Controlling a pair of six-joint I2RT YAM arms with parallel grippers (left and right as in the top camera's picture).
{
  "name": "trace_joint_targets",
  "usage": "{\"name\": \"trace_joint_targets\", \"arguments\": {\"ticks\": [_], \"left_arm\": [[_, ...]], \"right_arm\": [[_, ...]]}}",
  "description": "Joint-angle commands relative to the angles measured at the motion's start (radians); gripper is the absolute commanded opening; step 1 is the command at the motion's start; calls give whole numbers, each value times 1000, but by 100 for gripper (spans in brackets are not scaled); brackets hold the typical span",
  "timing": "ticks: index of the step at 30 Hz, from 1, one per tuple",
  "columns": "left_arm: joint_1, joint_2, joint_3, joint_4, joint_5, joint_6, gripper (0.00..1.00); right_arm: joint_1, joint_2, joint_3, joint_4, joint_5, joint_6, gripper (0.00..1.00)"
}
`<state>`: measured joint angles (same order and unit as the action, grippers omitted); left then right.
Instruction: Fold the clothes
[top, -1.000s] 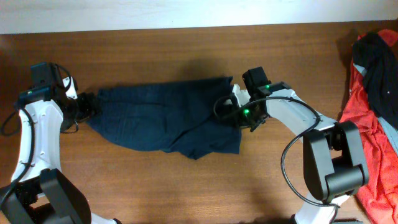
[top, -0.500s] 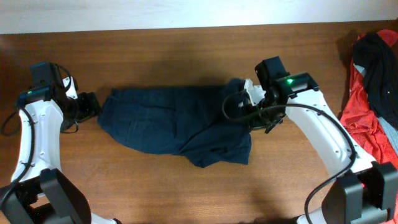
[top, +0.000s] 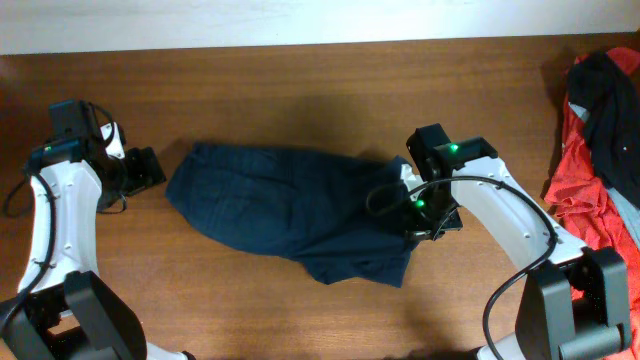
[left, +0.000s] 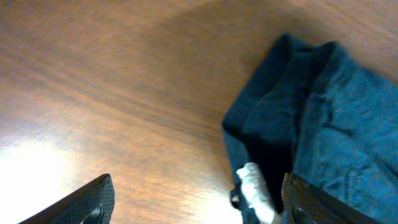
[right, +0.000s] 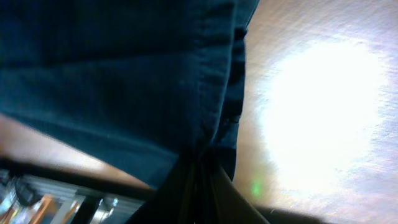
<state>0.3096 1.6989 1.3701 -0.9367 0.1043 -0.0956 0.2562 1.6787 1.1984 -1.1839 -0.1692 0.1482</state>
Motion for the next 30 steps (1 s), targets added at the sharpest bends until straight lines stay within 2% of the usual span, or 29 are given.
{"name": "trace_joint_targets", "arguments": {"ticks": [1,4,5,6,10,13,15,17,20,24,27,28,30], "left_arm": [[-13,-24,18,22,178,166,86],[-35,-24,18,36,293,330,86],[-58,-24,18,50,288,401,86],[-71,-23,18,63,280,421,85],[-122,-11,18,109,172,430,84],[-143,11,18,106,65,430,65],[-143,35,18,107,44,430,63],[-138,66,18,115,66,430,62],[-137,121,18,132,150,442,54],[-143,216,18,182,246,442,49],[-148,273,18,244,355,442,27],[-151,288,18,294,424,441,16],[-155,290,18,359,488,425,8]], "right_arm": [[-1,3,-7,21,88,51,7],[-1,3,-7,20,87,51,7],[-1,3,-7,20,86,51,6],[-1,3,-7,20,83,51,6],[-1,3,-7,18,77,51,5],[-1,3,-7,17,77,51,5],[-2,3,-7,16,77,51,5],[-1,3,-8,17,76,54,4],[-1,3,-10,17,68,90,4],[-1,3,-10,13,69,90,4],[-1,3,-10,7,69,89,4],[-1,3,-10,5,69,89,4],[-1,3,-10,5,69,89,4]]}}
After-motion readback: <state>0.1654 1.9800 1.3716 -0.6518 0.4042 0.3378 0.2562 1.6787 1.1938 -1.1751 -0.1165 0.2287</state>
